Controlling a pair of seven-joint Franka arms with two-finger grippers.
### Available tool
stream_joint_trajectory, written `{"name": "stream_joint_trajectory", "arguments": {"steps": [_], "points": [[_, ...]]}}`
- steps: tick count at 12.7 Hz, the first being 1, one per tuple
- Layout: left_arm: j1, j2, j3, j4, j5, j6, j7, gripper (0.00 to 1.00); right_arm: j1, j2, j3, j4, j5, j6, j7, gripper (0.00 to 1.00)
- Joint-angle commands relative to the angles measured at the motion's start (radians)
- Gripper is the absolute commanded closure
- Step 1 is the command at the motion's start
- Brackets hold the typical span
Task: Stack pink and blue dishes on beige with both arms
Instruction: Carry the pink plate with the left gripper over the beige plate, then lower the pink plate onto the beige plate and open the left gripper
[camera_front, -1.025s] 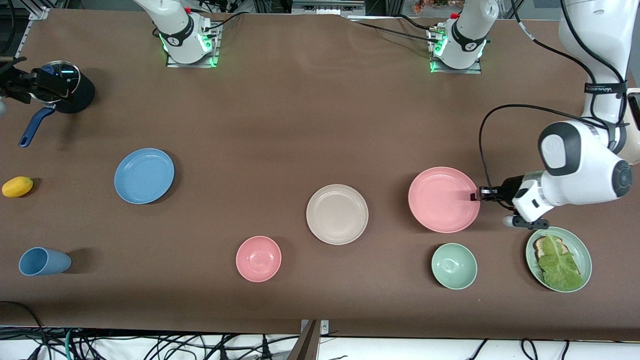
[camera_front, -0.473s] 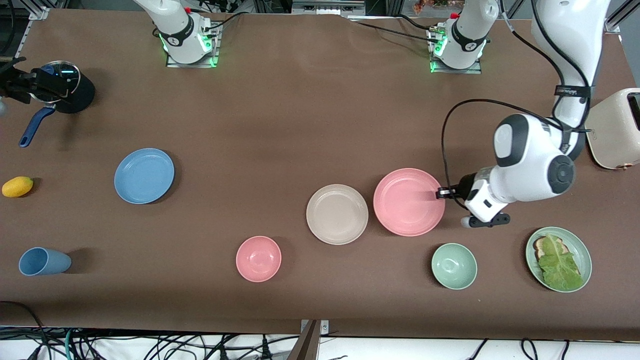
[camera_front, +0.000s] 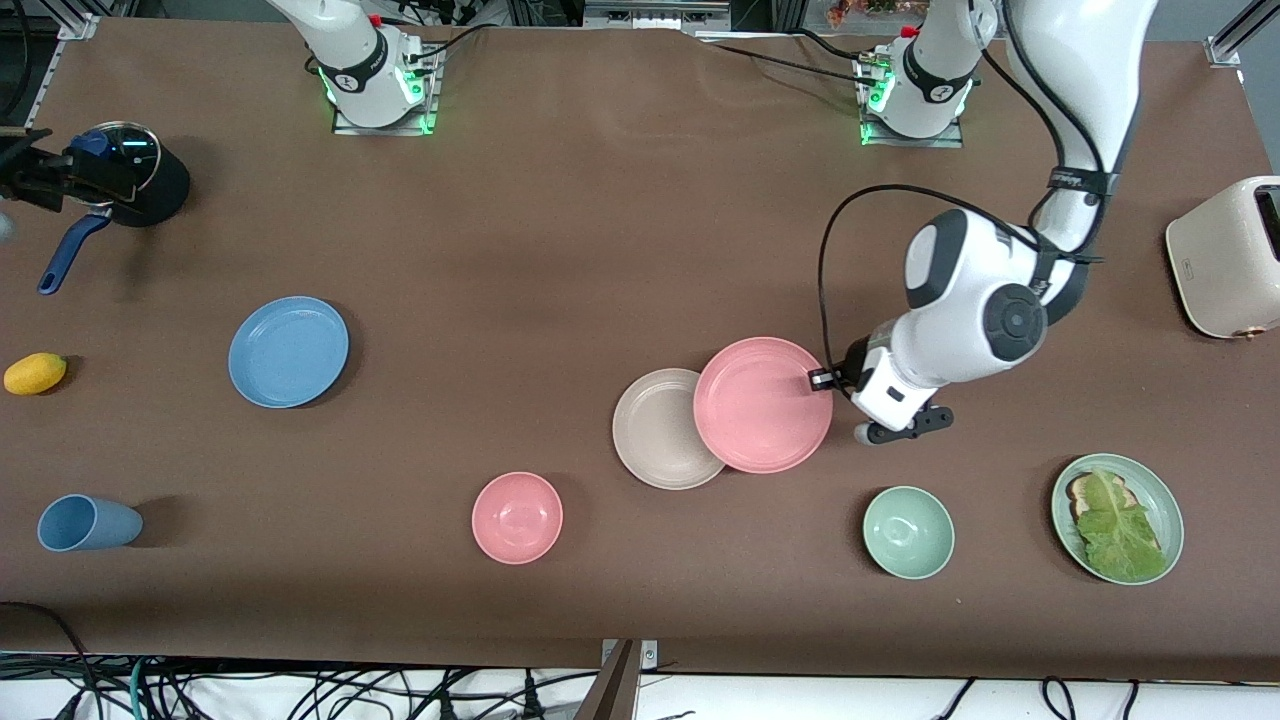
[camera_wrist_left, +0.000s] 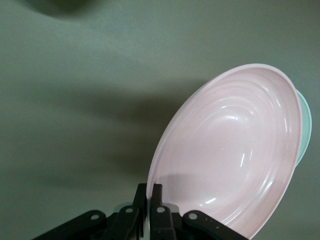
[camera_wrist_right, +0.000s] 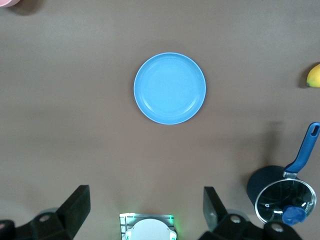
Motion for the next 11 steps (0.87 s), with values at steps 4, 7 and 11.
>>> {"name": "stream_joint_trajectory", "arguments": {"steps": [4, 7, 11], "points": [[-0.128, 0.100, 0.007, 0.079, 0.086, 0.055, -0.263, 1.00, 0.008, 0.026, 0.004, 0.008, -0.009, 0.010, -0.006, 0.00], [-0.156, 0.144, 0.007, 0.102, 0.106, 0.109, -0.328, 1.00, 0.009, 0.026, 0.008, 0.008, -0.011, 0.008, -0.006, 0.00], [-0.177, 0.195, 0.008, 0.134, 0.135, 0.139, -0.380, 1.00, 0.009, 0.026, 0.008, 0.008, -0.011, 0.010, -0.006, 0.00]]}}
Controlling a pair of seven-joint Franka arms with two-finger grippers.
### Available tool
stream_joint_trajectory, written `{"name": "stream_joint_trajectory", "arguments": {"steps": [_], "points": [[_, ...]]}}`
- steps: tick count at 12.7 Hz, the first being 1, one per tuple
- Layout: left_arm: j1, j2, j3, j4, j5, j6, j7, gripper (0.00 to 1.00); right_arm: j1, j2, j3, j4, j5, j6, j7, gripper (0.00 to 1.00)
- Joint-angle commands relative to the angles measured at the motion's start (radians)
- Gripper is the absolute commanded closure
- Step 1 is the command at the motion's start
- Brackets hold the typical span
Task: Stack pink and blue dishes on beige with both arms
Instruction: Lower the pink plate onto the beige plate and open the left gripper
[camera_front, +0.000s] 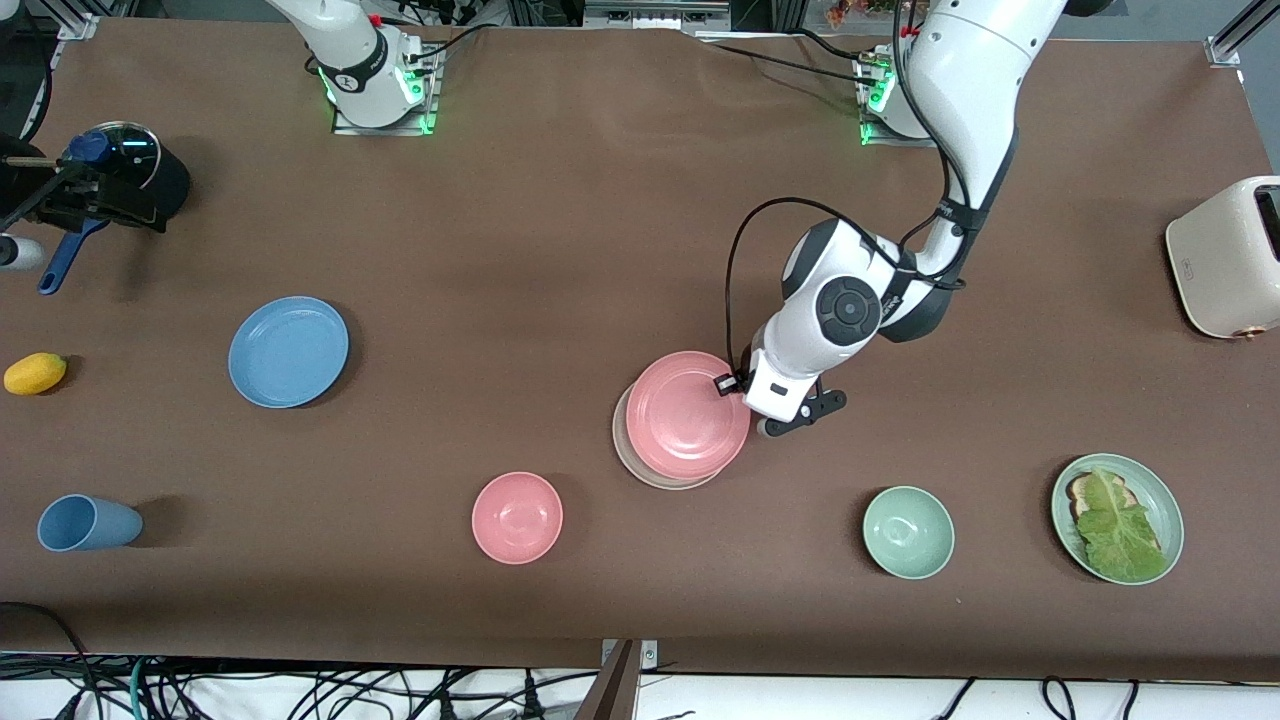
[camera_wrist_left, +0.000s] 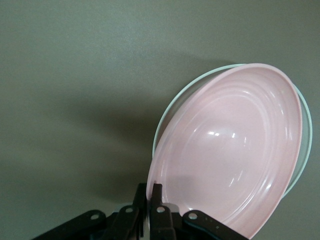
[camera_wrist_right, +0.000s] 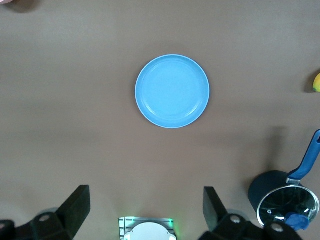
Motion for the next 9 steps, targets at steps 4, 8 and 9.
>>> {"name": "stream_joint_trajectory", "arguments": {"steps": [4, 8, 9], "points": [[-0.026, 0.056, 0.012, 0.063, 0.047, 0.035, -0.069, 1.00, -0.006, 0.009, 0.002, 0.008, 0.007, -0.008, 0.002, 0.00], [-0.024, 0.057, 0.017, 0.066, 0.047, 0.035, -0.054, 0.75, 0.003, 0.012, 0.008, 0.011, 0.007, -0.008, -0.009, 0.00], [-0.024, 0.057, 0.017, 0.065, 0.048, 0.035, -0.052, 0.74, 0.003, 0.012, 0.008, 0.013, 0.012, -0.011, -0.010, 0.00]]}}
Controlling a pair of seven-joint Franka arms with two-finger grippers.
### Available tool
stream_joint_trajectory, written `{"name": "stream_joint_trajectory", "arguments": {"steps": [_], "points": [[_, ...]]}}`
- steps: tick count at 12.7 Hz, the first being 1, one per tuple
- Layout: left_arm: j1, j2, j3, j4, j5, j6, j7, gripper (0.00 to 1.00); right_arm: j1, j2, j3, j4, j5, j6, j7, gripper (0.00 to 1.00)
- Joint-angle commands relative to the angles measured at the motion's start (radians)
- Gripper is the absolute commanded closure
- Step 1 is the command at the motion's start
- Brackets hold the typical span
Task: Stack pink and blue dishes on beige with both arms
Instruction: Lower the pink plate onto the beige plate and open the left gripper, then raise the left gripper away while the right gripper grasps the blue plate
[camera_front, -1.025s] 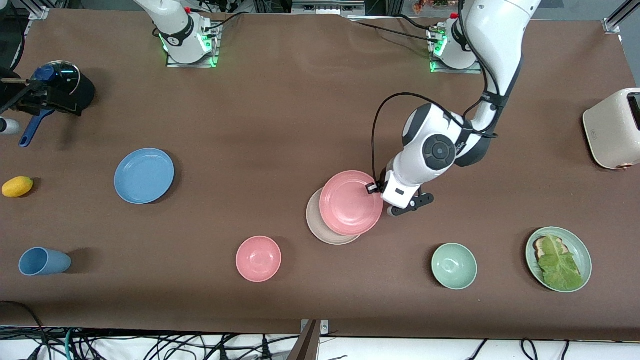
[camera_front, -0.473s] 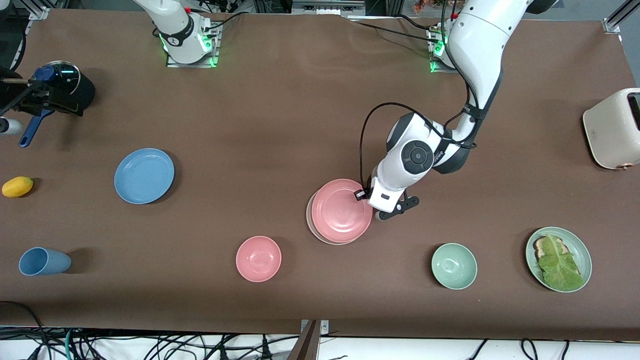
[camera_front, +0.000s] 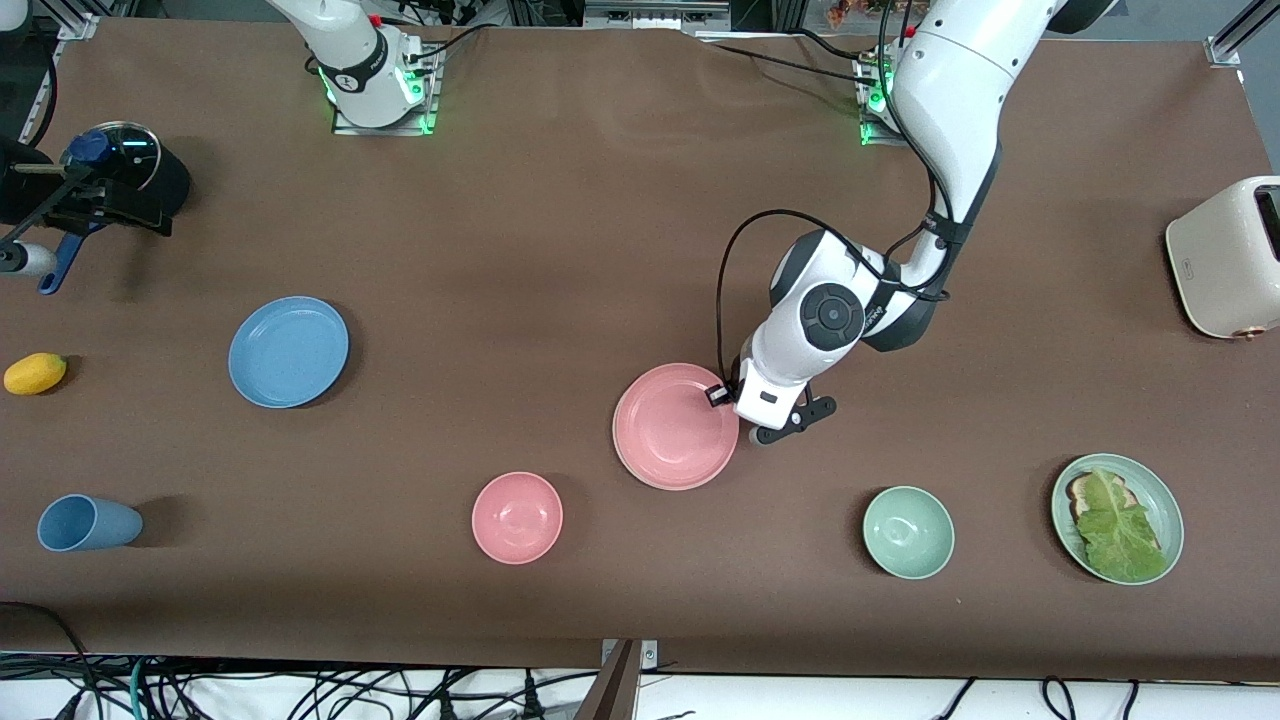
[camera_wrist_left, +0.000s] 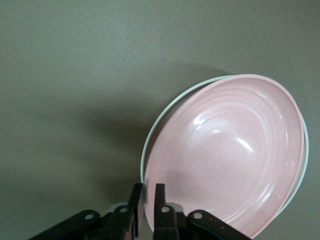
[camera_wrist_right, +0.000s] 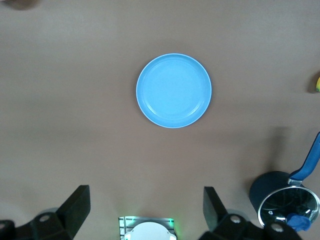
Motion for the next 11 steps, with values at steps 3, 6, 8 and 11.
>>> {"name": "stream_joint_trajectory", "arguments": {"steps": [3, 6, 8, 11], "points": [[-0.005, 0.015, 0.010, 0.034, 0.080, -0.005, -0.014, 0.66, 0.003, 0.008, 0.002, 0.019, 0.015, -0.002, -0.003, 0.00], [0.045, -0.008, 0.013, 0.054, 0.118, -0.045, 0.119, 0.56, 0.004, 0.079, 0.001, 0.010, 0.013, -0.013, -0.019, 0.00], [0.110, -0.040, 0.013, 0.069, 0.118, -0.124, 0.295, 0.51, -0.005, 0.131, -0.002, 0.010, 0.010, 0.008, -0.028, 0.00], [0.203, -0.075, 0.015, 0.071, 0.117, -0.197, 0.537, 0.49, -0.014, 0.157, -0.050, -0.106, -0.011, 0.206, -0.058, 0.00]]}}
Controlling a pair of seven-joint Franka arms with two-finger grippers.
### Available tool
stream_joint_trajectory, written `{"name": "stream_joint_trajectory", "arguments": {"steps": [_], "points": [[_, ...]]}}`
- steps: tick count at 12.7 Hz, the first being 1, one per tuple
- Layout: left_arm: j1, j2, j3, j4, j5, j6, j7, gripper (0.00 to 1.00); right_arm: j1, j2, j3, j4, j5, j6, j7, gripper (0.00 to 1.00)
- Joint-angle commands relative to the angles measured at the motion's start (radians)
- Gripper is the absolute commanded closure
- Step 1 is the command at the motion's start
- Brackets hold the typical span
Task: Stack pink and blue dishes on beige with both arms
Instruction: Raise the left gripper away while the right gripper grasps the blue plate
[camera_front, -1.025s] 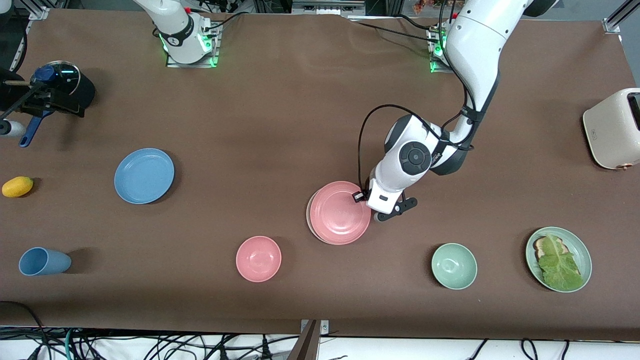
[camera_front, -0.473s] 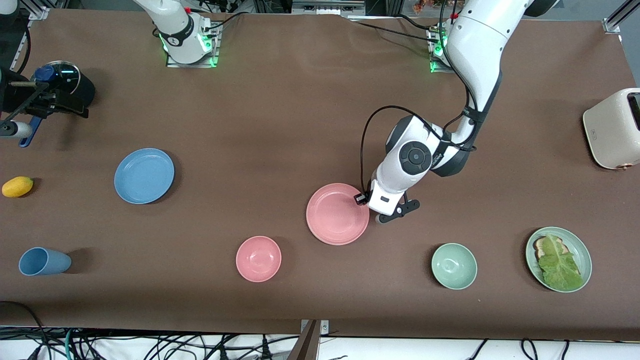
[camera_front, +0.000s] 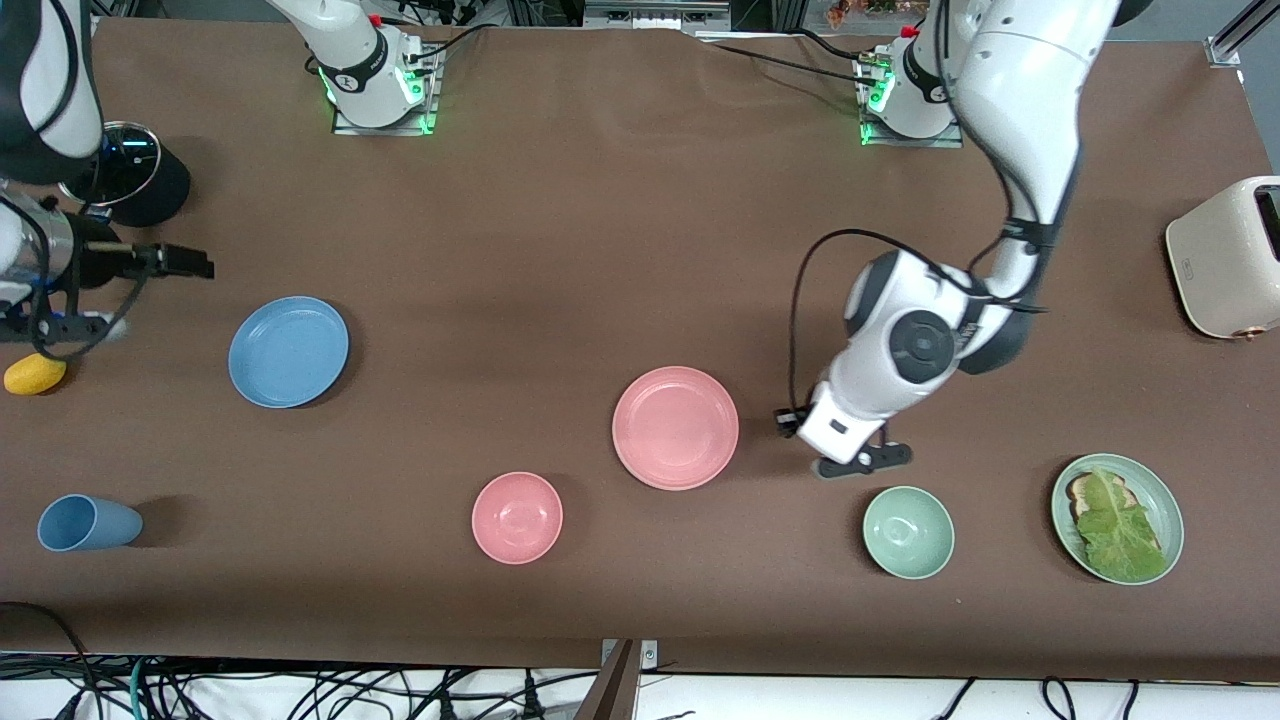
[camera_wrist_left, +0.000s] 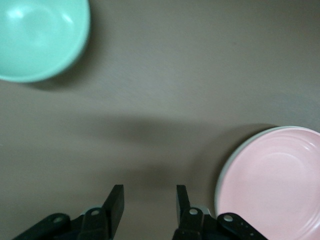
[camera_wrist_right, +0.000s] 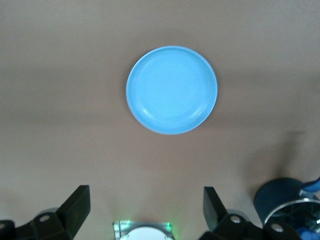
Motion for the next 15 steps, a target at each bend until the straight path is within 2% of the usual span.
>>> {"name": "stream_joint_trajectory", "arguments": {"steps": [1, 4, 6, 8, 11, 12, 14, 15], "points": [[0.071, -0.043, 0.000, -0.003, 0.017, -0.061, 0.208, 0.49, -0.011, -0.007, -0.061, -0.143, -0.021, 0.198, -0.081, 0.00], [0.128, -0.060, 0.049, -0.002, 0.000, -0.082, 0.445, 0.48, -0.020, 0.056, -0.153, -0.292, -0.010, 0.473, -0.229, 0.00], [0.154, -0.078, 0.080, 0.000, 0.000, -0.107, 0.565, 0.48, -0.055, 0.120, -0.155, -0.332, -0.003, 0.594, -0.270, 0.00], [0.176, -0.084, 0.118, 0.033, -0.009, -0.154, 0.682, 0.48, -0.068, 0.188, -0.155, -0.353, 0.071, 0.642, -0.296, 0.01], [0.185, -0.086, 0.201, 0.084, -0.079, -0.258, 0.805, 0.48, -0.100, 0.295, -0.155, -0.352, 0.297, 0.702, -0.502, 0.01], [0.185, -0.086, 0.207, 0.102, -0.081, -0.287, 0.808, 0.48, -0.104, 0.317, -0.155, -0.349, 0.347, 0.702, -0.546, 0.02], [0.185, -0.104, 0.216, 0.133, -0.084, -0.341, 0.792, 0.48, -0.104, 0.328, -0.155, -0.347, 0.372, 0.699, -0.579, 0.18], [0.184, -0.121, 0.218, 0.139, -0.089, -0.360, 0.750, 0.48, -0.107, 0.331, -0.155, -0.346, 0.372, 0.702, -0.580, 0.20]]}}
